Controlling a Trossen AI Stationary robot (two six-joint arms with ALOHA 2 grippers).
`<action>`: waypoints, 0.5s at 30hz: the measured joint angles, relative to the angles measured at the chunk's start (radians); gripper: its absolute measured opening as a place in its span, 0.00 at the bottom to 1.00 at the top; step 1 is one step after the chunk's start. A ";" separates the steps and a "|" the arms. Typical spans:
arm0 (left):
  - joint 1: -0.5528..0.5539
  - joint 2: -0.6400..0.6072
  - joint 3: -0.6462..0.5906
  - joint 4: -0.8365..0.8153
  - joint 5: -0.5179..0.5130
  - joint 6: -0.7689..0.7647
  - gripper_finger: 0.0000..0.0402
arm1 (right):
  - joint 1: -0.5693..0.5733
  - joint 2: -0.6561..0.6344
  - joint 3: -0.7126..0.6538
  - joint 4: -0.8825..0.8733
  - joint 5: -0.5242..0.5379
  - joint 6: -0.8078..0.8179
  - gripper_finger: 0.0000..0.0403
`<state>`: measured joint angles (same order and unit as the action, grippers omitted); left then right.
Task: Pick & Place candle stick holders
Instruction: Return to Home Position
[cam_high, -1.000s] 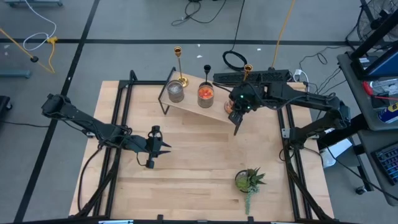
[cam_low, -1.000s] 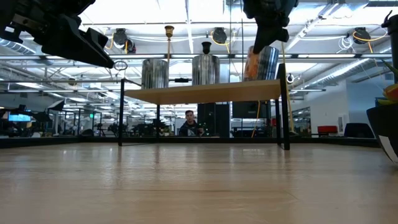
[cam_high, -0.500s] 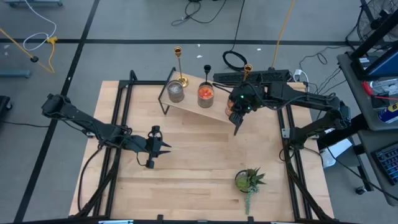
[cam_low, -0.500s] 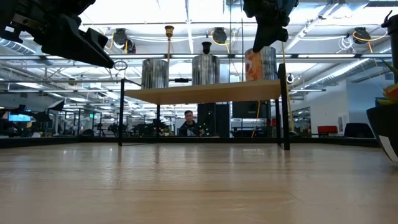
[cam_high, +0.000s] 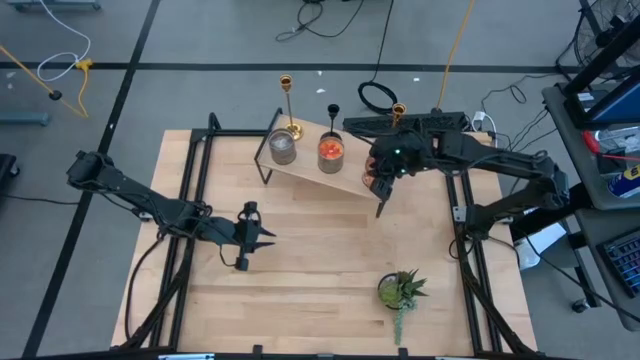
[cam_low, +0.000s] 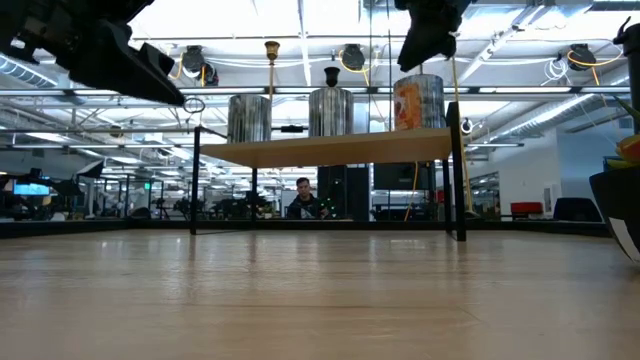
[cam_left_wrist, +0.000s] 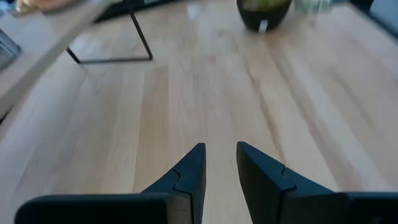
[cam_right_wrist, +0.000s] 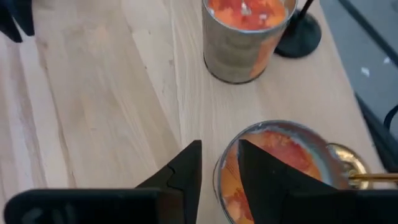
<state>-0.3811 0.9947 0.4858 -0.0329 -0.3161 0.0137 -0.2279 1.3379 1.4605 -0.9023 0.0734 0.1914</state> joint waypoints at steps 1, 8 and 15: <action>0.000 0.000 0.000 0.019 0.000 -0.008 0.24 | 0.000 -0.009 0.000 0.000 0.000 -0.015 0.24; -0.001 -0.023 0.000 0.096 -0.057 -0.012 0.24 | 0.017 -0.089 0.000 -0.002 -0.032 -0.048 0.20; -0.029 -0.167 0.000 0.054 -0.155 -0.026 0.24 | 0.132 -0.171 -0.066 0.072 -0.131 -0.168 0.19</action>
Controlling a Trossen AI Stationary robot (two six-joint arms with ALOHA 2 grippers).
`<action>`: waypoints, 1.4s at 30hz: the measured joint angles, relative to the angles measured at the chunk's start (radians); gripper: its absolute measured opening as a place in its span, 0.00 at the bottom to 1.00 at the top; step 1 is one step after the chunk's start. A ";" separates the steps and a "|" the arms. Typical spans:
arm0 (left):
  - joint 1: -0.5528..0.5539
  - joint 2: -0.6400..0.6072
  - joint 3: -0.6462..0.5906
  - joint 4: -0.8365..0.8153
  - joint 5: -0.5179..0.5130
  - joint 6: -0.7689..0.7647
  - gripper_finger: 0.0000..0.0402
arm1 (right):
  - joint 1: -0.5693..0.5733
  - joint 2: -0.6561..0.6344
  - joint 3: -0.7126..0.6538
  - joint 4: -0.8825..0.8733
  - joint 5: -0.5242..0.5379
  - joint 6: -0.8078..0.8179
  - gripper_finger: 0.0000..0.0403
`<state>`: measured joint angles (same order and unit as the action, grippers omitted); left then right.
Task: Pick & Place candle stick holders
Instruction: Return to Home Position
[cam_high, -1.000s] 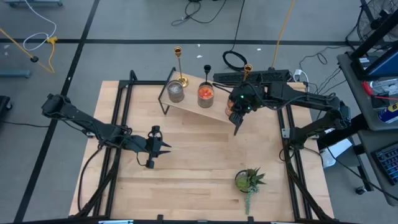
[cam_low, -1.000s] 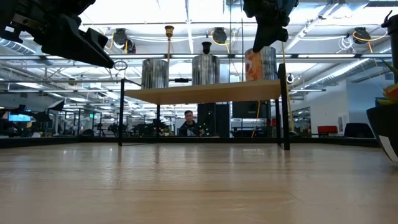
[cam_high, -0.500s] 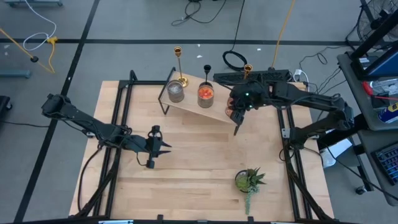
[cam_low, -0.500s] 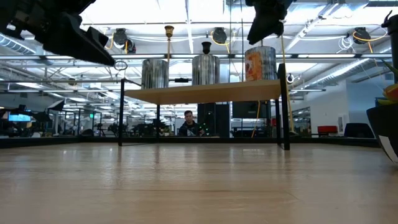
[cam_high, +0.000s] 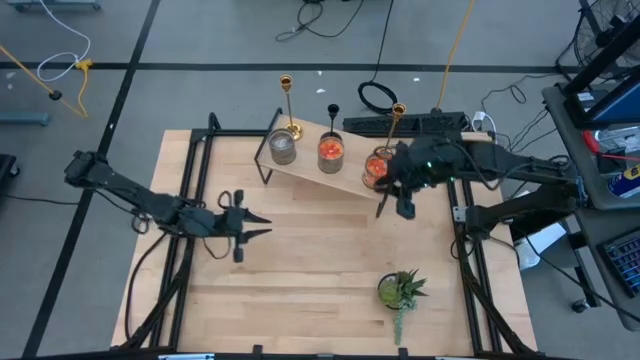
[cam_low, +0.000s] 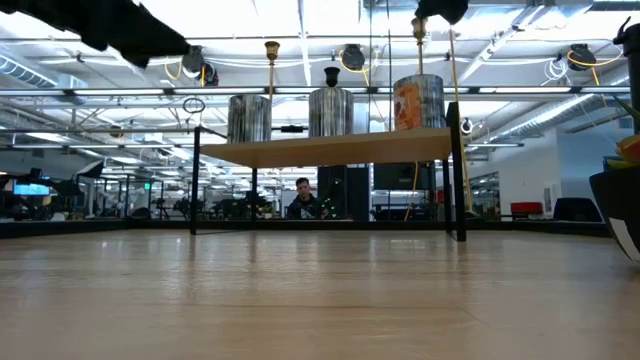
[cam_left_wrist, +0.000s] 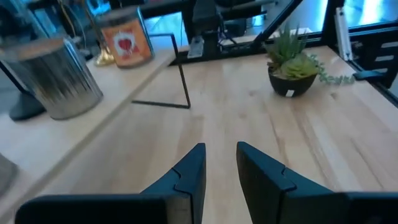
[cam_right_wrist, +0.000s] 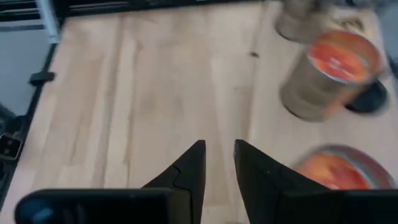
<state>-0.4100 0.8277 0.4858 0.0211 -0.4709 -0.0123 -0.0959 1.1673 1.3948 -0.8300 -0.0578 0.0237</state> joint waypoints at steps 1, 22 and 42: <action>-0.007 -0.030 0.000 -0.023 -0.001 0.017 0.24 | 0.020 -0.018 -0.035 0.038 0.000 -0.014 0.19; -0.051 -0.481 -0.106 -0.216 -0.017 0.203 0.24 | 0.231 -0.610 -0.911 0.774 0.000 -0.068 0.19; -0.051 -0.688 -0.374 -0.019 0.121 0.241 0.24 | 0.231 -0.962 -1.270 0.931 -0.038 -0.089 0.19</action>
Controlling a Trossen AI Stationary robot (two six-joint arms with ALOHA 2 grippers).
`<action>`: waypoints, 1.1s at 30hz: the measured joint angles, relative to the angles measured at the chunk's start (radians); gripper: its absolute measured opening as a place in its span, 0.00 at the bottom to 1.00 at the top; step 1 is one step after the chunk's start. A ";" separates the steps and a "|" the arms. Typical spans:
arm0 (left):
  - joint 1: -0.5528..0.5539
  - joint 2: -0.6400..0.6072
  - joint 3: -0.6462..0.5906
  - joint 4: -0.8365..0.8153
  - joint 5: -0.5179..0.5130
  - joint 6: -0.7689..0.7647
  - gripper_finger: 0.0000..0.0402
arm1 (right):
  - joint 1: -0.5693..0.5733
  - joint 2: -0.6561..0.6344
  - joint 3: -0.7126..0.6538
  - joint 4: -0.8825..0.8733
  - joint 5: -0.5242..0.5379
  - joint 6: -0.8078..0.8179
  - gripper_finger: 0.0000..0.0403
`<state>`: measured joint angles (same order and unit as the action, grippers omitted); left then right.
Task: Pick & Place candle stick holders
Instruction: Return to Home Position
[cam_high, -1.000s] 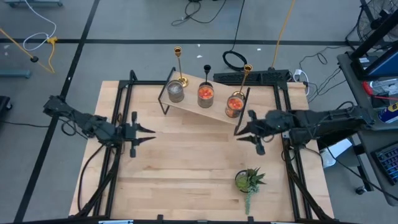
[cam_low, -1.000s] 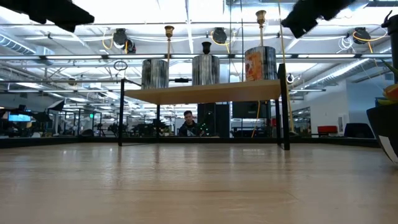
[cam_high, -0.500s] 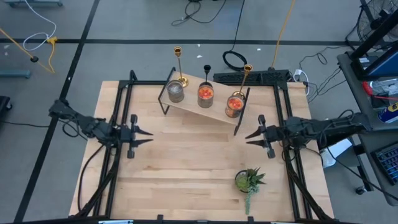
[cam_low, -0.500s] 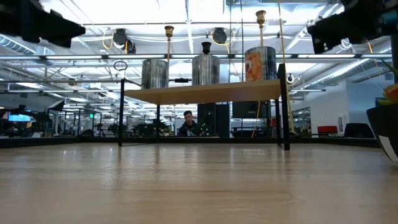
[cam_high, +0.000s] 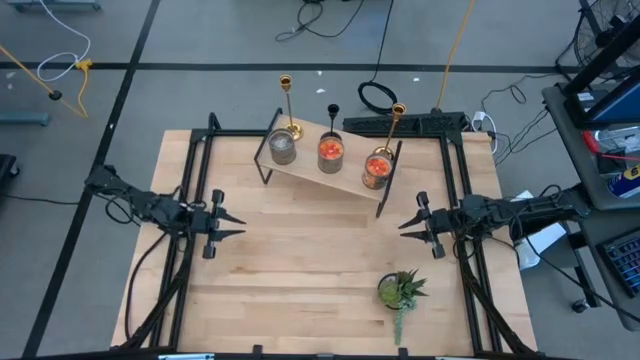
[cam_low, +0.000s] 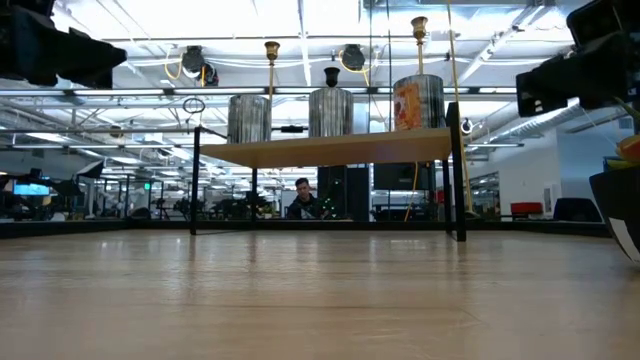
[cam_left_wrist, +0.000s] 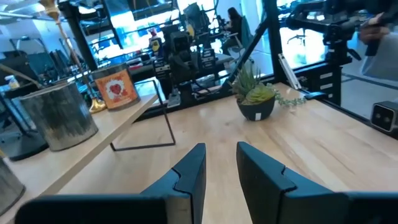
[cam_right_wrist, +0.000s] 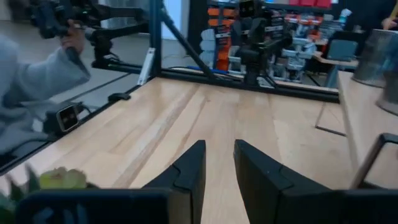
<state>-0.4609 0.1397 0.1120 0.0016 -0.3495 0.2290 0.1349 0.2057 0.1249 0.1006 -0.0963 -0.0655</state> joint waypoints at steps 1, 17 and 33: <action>0.000 -0.002 0.000 0.000 0.009 0.007 0.24 | 0.000 -0.011 -0.006 0.000 -0.011 -0.006 0.19; 0.025 -0.003 -0.001 -0.004 -0.044 0.011 0.24 | 0.000 -0.067 -0.064 0.001 -0.003 -0.023 0.19; 0.200 -0.003 -0.097 0.120 0.061 0.087 0.24 | -0.029 -0.067 -0.067 0.001 0.099 -0.084 0.19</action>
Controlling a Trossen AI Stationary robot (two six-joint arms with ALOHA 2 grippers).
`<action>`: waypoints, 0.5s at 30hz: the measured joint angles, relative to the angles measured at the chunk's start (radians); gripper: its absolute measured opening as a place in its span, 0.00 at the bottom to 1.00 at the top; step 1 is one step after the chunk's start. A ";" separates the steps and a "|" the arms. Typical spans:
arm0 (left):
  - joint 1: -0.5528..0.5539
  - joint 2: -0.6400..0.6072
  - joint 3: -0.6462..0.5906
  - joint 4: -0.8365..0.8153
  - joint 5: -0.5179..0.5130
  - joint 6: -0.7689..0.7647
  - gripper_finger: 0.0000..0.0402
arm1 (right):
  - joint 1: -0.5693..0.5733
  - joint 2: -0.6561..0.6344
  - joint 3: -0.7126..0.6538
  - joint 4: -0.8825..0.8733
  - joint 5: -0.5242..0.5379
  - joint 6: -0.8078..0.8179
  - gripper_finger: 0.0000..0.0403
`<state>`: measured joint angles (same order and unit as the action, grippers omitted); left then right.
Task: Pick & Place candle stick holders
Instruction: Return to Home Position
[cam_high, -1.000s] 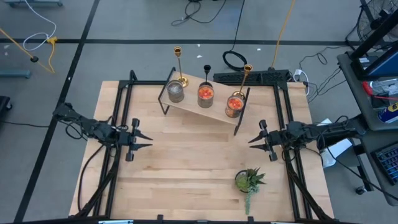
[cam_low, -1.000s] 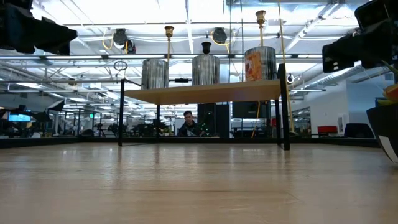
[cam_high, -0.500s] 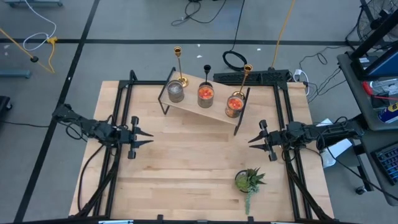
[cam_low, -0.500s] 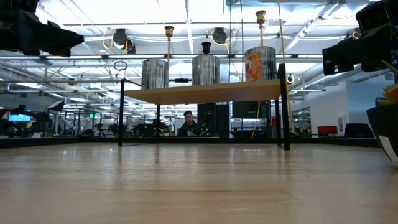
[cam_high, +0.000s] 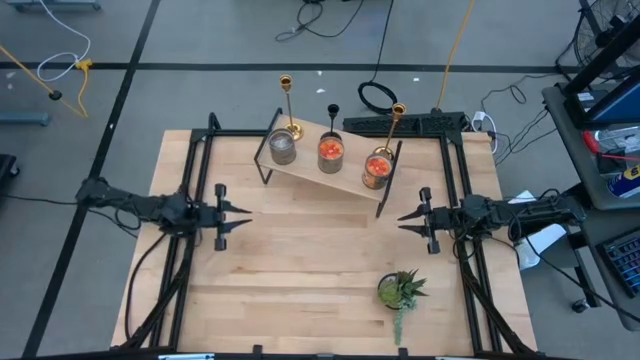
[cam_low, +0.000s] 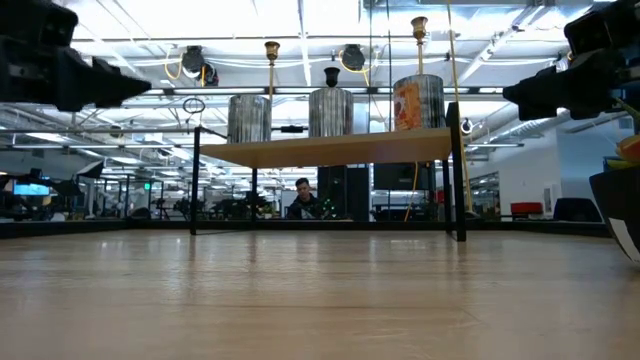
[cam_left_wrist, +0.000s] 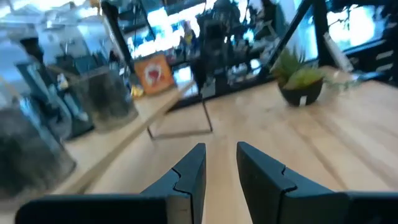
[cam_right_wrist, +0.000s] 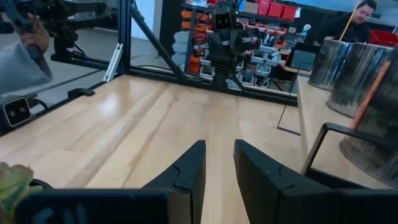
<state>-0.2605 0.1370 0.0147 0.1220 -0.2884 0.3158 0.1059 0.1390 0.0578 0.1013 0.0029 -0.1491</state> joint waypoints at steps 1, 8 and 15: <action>0.010 0.000 0.000 -0.020 0.000 -0.018 0.24 | 0.000 0.000 0.000 0.000 0.000 -0.003 0.19; 0.037 0.014 0.003 -0.074 0.035 -0.142 0.24 | 0.000 0.000 -0.001 -0.002 0.000 0.003 0.19; 0.037 0.013 0.002 -0.060 0.022 -0.140 0.24 | 0.000 0.000 -0.001 -0.002 -0.003 0.005 0.19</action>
<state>-0.2237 0.1505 0.0165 0.0621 -0.2662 0.1762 0.1059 0.1394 0.0566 0.0990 0.0003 -0.1440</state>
